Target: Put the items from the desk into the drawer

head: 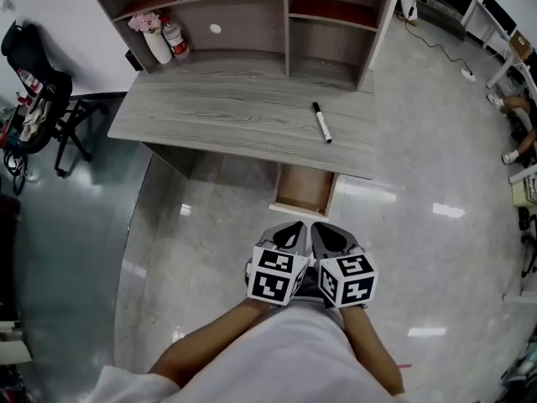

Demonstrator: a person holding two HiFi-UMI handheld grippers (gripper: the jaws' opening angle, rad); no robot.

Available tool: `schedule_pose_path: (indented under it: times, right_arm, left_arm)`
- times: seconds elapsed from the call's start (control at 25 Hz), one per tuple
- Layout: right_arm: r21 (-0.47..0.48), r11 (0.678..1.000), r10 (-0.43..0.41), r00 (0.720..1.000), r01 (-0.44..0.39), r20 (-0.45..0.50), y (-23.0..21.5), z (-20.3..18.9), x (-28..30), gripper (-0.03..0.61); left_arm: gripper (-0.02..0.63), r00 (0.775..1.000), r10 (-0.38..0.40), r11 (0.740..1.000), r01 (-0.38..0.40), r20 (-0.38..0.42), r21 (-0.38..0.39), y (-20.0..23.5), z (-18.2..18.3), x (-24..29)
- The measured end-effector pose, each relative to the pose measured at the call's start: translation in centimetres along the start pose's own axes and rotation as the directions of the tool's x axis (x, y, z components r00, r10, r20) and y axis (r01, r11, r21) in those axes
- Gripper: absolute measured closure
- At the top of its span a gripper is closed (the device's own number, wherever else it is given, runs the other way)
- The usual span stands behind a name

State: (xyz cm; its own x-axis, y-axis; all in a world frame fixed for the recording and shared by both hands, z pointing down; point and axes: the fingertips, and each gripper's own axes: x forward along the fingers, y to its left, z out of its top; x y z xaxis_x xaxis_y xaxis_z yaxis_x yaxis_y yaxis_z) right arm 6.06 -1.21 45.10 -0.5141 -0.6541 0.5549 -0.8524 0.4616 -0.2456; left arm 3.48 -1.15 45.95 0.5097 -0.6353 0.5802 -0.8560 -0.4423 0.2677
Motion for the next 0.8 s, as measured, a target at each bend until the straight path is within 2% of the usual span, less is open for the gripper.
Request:
schedule_pose_path:
  times: [0.36, 0.8]
  right_arm:
    - [-0.005, 0.998, 0.063, 0.998, -0.063, -0.031, -5.2, 2.1, 2.3, 0.577]
    - [-0.015, 0.990, 0.142, 0.990, -0.142, -0.014, -10.0, 5.0, 2.9, 0.577]
  left_arm:
    - [0.611, 0.998, 0.053, 0.998, -0.054, -0.027, -0.031, -0.3, 2.5, 5.2]
    - [0.609, 0.988, 0.152, 0.987, -0.153, -0.024, -0.047, -0.9, 5.6, 8.3]
